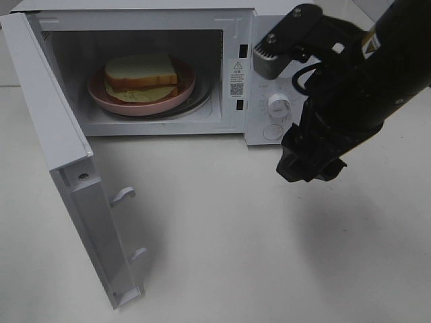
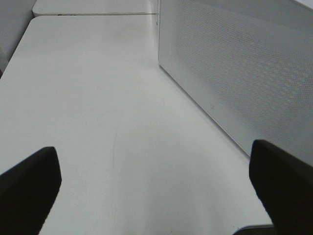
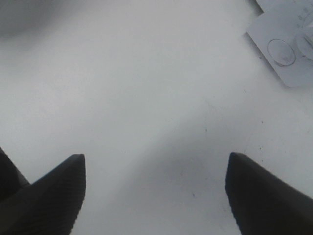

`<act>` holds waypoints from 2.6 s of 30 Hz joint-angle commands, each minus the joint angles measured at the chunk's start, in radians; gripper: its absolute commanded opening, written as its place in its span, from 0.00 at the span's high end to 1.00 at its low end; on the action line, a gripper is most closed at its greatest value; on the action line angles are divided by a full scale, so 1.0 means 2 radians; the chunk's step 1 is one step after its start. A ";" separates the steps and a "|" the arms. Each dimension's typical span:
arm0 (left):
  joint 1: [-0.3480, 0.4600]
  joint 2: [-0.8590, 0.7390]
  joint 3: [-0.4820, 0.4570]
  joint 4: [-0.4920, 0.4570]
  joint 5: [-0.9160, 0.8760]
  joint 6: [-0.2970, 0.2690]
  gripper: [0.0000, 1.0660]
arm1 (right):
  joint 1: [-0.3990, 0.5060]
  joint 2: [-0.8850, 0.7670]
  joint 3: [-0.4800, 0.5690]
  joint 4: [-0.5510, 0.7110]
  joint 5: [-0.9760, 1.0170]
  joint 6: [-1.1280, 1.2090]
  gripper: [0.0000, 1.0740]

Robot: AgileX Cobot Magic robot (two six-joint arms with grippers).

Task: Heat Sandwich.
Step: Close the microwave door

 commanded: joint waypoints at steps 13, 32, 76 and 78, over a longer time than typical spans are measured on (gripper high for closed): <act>0.001 -0.013 0.002 -0.001 -0.007 -0.001 0.03 | -0.003 -0.160 0.064 0.006 0.109 0.076 0.29; 0.001 -0.013 0.002 -0.001 -0.007 -0.001 0.03 | -0.003 -0.384 0.123 -0.004 0.201 0.126 0.29; 0.001 -0.013 0.002 -0.001 -0.007 -0.001 0.03 | -0.312 -0.702 0.247 0.010 0.125 0.137 0.27; 0.001 -0.012 0.002 -0.001 -0.007 -0.001 0.03 | -0.312 -0.702 0.247 0.010 0.125 0.137 0.28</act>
